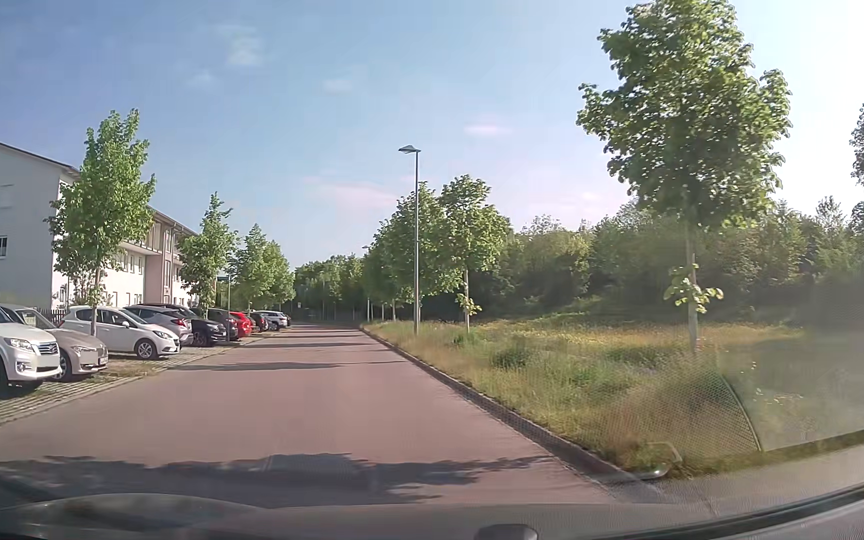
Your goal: Follow the waypoints while adhering to traffic rules and regulations
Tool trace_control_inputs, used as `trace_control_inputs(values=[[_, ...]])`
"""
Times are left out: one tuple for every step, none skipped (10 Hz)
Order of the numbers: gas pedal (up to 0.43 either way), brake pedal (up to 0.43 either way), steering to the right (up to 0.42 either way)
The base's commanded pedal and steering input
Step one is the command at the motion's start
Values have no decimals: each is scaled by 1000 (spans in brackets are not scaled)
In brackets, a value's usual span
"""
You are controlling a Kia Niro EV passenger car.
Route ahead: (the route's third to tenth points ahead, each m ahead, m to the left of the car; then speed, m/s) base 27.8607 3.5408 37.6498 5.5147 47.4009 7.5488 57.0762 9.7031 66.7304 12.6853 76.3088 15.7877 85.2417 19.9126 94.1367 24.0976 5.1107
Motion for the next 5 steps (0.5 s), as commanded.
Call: trace_control_inputs(values=[[228,0,-183],[228,0,-161],[228,0,-145],[228,0,-127],[228,0,-111]])
